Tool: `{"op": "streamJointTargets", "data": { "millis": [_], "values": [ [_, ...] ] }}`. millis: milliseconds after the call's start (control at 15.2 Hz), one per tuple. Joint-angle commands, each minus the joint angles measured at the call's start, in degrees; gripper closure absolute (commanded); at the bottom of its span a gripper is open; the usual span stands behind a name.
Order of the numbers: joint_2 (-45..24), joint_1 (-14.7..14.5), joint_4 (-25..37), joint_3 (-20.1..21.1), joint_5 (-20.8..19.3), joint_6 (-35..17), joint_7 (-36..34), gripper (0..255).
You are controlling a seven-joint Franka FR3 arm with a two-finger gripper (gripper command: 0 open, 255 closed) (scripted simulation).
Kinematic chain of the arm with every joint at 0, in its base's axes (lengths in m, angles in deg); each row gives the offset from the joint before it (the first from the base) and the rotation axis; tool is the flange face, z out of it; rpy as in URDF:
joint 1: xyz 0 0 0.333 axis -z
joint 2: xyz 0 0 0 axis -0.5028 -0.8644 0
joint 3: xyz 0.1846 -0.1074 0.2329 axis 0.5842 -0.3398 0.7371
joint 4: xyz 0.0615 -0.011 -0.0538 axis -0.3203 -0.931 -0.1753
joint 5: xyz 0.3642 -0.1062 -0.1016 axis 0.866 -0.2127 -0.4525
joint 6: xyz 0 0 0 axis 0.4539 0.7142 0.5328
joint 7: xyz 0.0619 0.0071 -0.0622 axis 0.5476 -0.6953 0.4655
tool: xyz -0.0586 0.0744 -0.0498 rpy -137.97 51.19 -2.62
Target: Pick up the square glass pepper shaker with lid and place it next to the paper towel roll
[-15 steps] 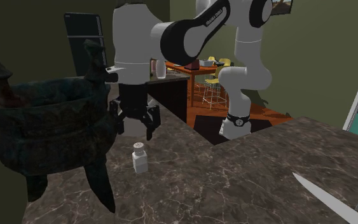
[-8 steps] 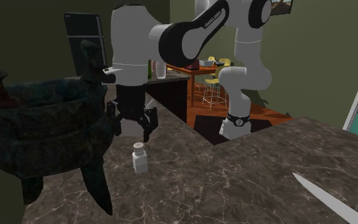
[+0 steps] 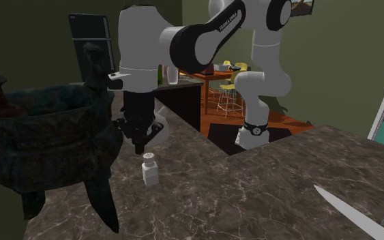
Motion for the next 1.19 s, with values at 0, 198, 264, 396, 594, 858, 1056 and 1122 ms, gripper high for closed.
{"op": "streamJointTargets", "data": {
  "millis": [0,198,264,396,594,858,1056,1122],
  "values": [
    [-1.66,0.17,-1.17,-0.14,-0.1,3.45,-0.03,255],
    [0.18,-0.11,-0.22,-0.16,-0.59,2.04,-0.31,0],
    [0.12,-0.23,0.23,-0.18,-0.9,5.51,-0.87,0],
    [-0.18,-0.23,-0.06,-0.14,-0.84,5.83,-0.93,0],
    [-1.06,-0.08,-1.27,0.01,-0.4,3.8,-0.65,0],
    [-2.21,0.29,-2.55,0.42,0.12,1.43,-0.31,0],
    [-2.18,0.5,-2.56,0.65,0.02,1.42,-0.37,0],
    [-2.18,0.53,-2.56,0.69,0.01,1.42,-0.38,0]
  ]
}}
